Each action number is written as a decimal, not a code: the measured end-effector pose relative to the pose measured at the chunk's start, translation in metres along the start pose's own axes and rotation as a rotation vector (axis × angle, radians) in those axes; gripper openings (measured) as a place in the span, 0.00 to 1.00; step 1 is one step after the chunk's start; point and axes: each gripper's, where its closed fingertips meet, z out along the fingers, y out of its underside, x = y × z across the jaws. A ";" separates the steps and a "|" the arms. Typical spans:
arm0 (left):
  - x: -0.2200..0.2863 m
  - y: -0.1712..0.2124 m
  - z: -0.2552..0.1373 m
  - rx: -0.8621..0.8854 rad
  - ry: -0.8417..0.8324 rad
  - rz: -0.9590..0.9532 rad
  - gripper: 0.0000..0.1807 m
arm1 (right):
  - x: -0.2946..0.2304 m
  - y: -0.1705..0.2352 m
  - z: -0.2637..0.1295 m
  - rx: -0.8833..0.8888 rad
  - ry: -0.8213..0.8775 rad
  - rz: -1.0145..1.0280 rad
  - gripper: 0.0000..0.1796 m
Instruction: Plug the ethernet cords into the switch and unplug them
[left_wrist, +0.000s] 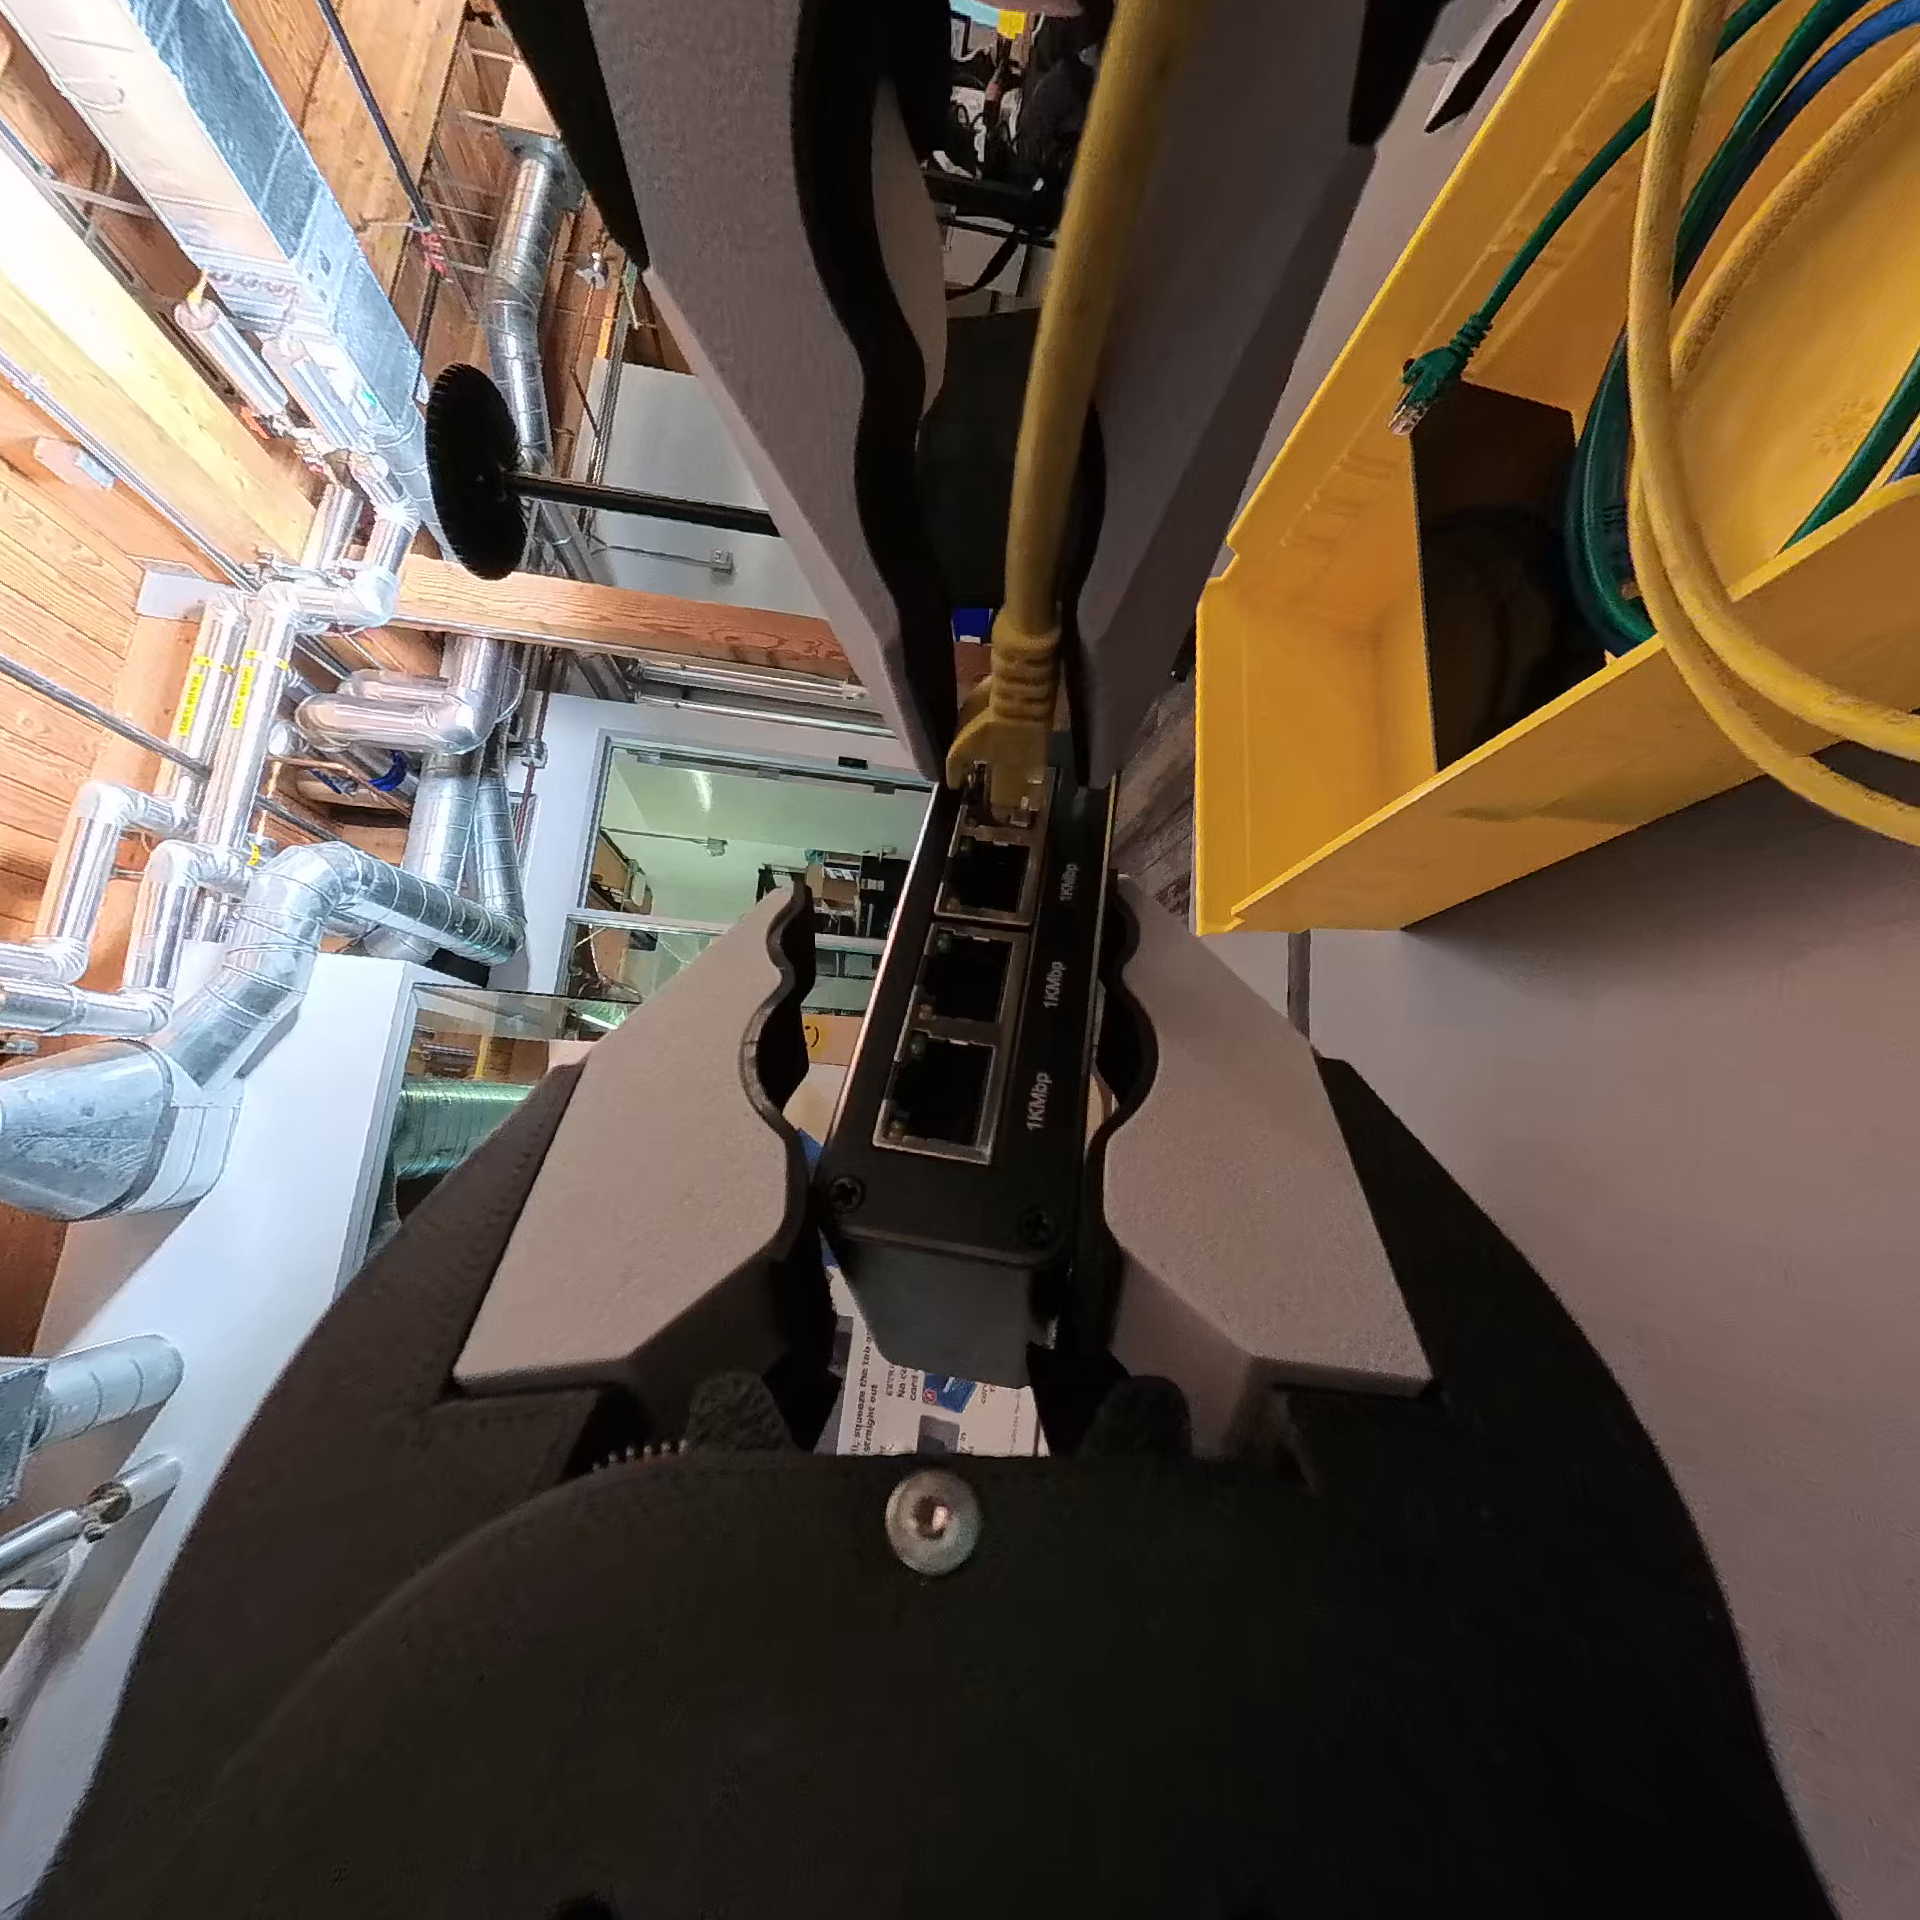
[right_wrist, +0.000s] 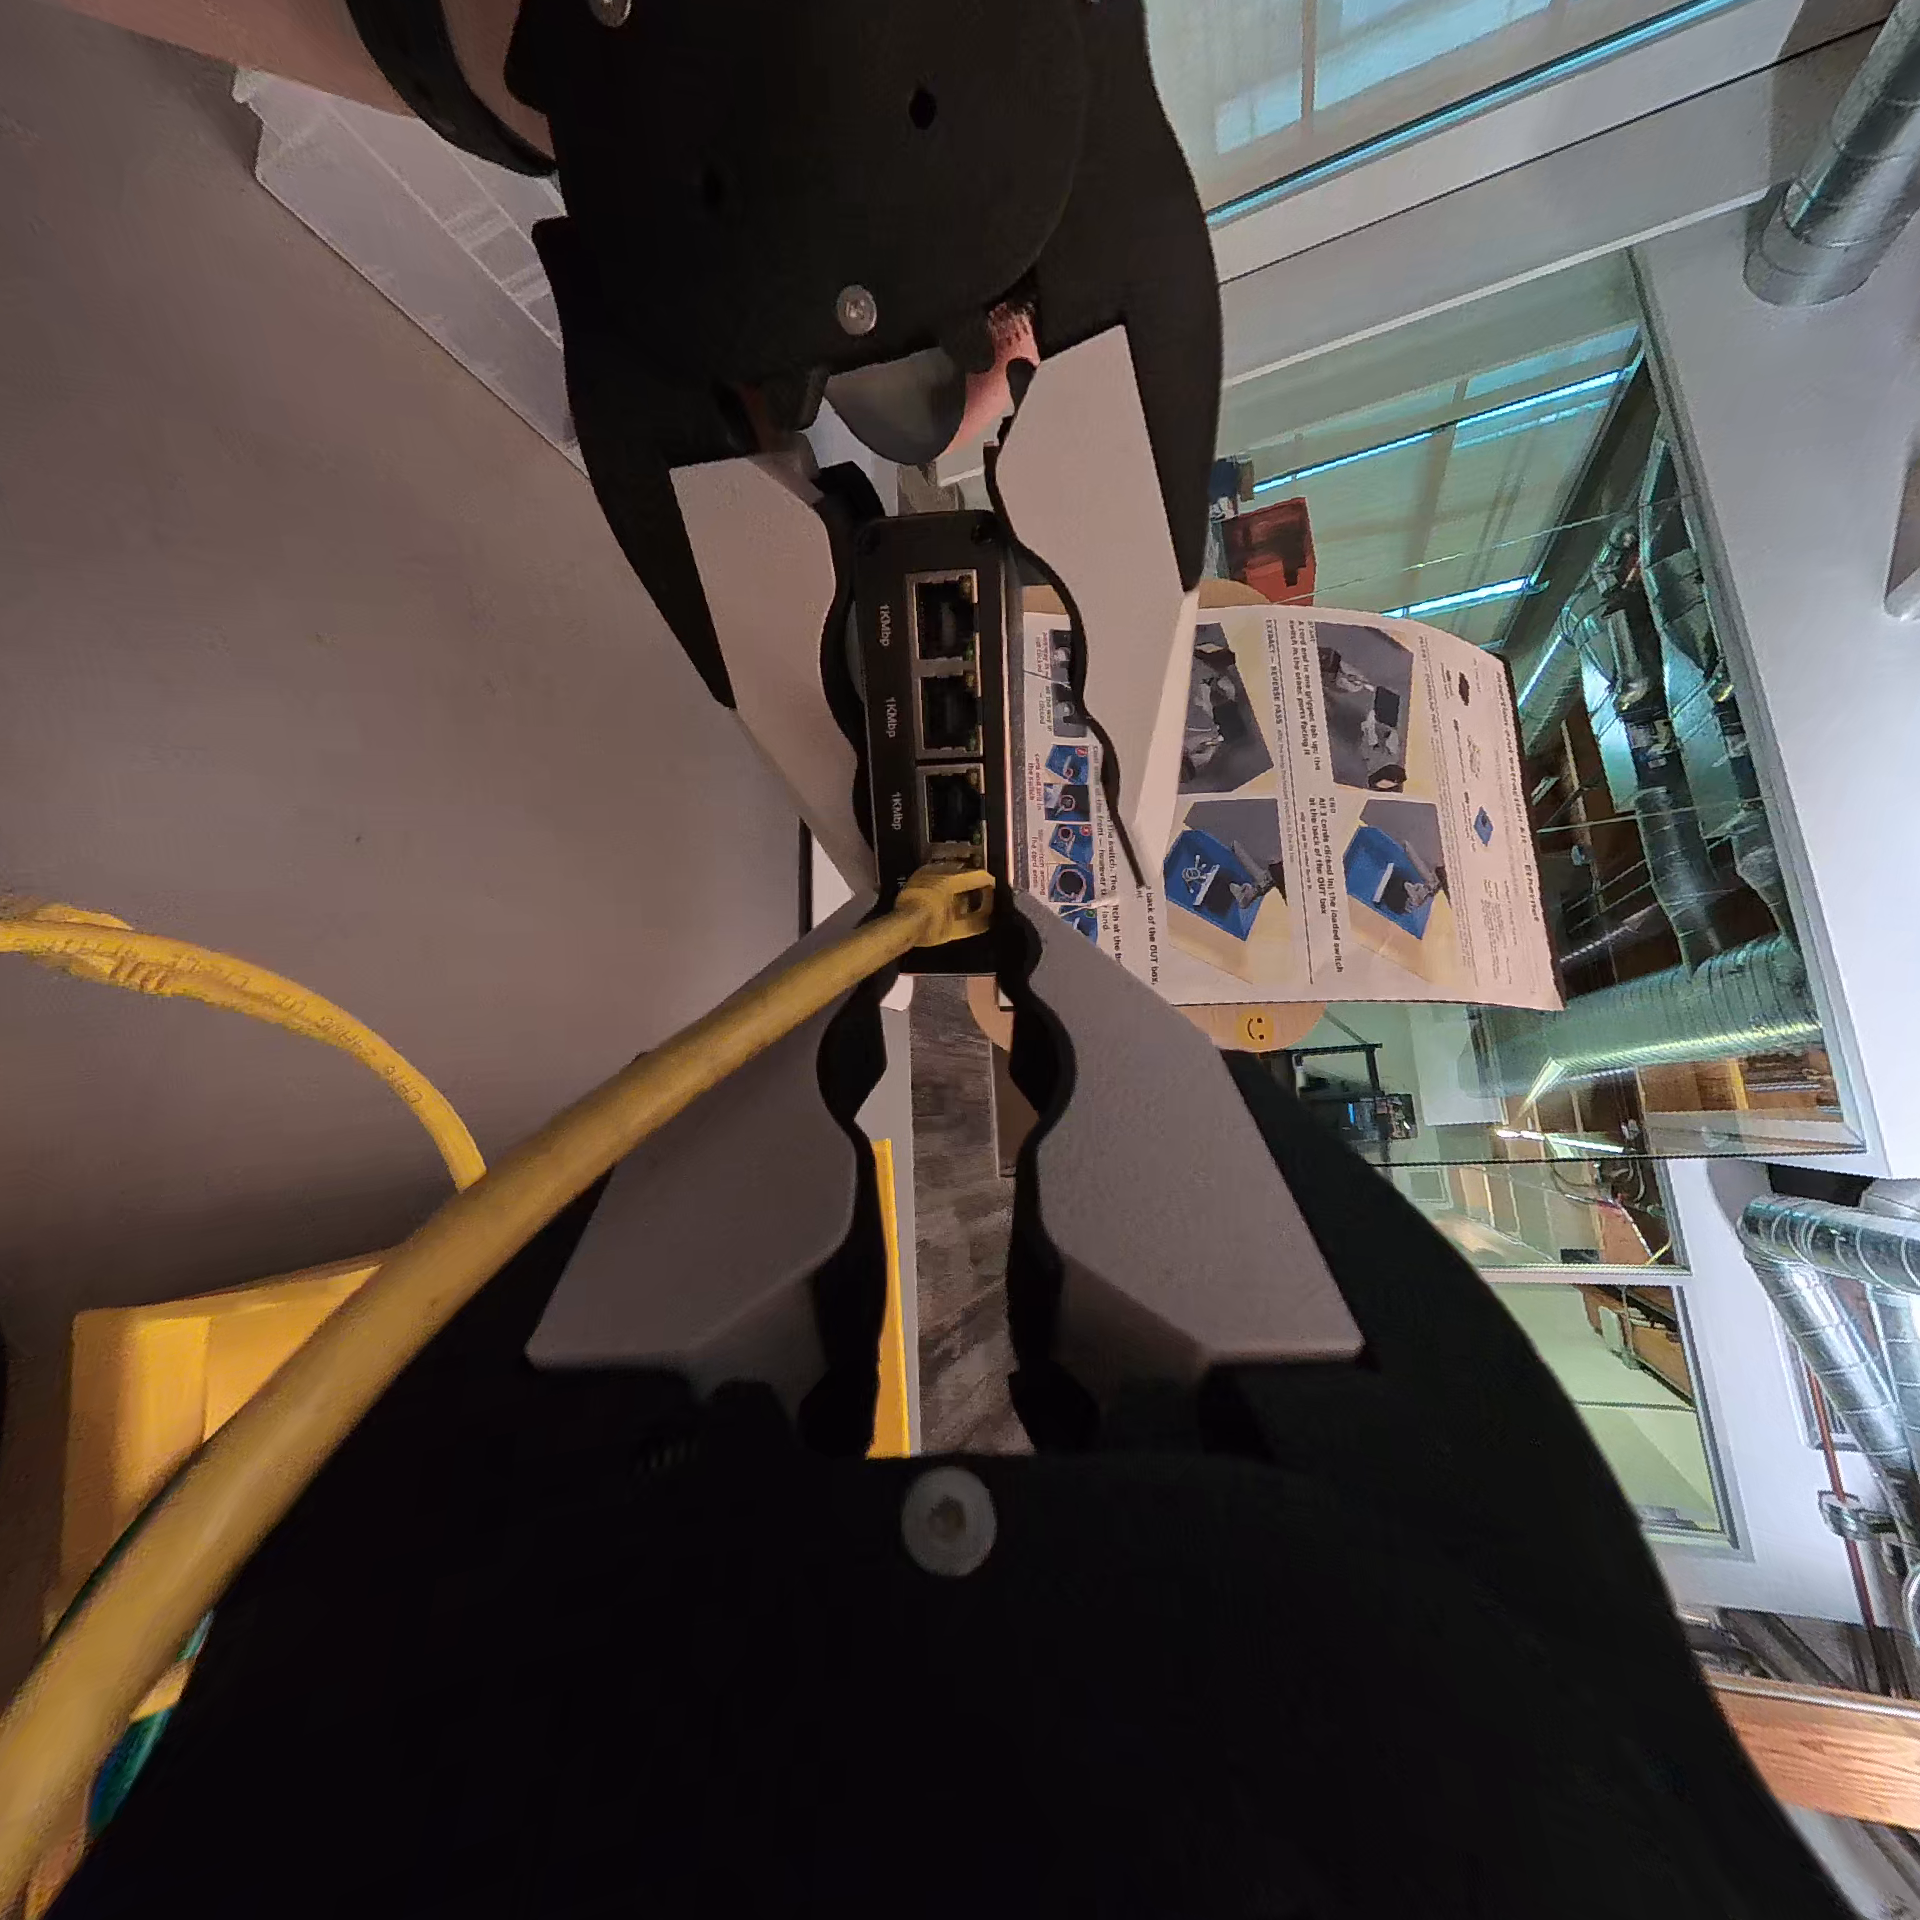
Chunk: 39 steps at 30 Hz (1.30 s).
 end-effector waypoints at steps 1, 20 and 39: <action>0.000 0.001 0.000 -0.003 0.002 0.003 0.30 | 0.000 0.000 0.001 -0.004 0.002 -0.006 0.08; 0.010 0.006 0.021 -0.077 -0.002 0.038 0.30 | -0.015 0.024 0.001 -0.108 -0.080 0.078 0.10; -0.091 0.126 -0.055 -0.233 -0.237 -0.487 0.29 | 0.094 0.129 -0.058 -0.481 0.503 0.449 0.08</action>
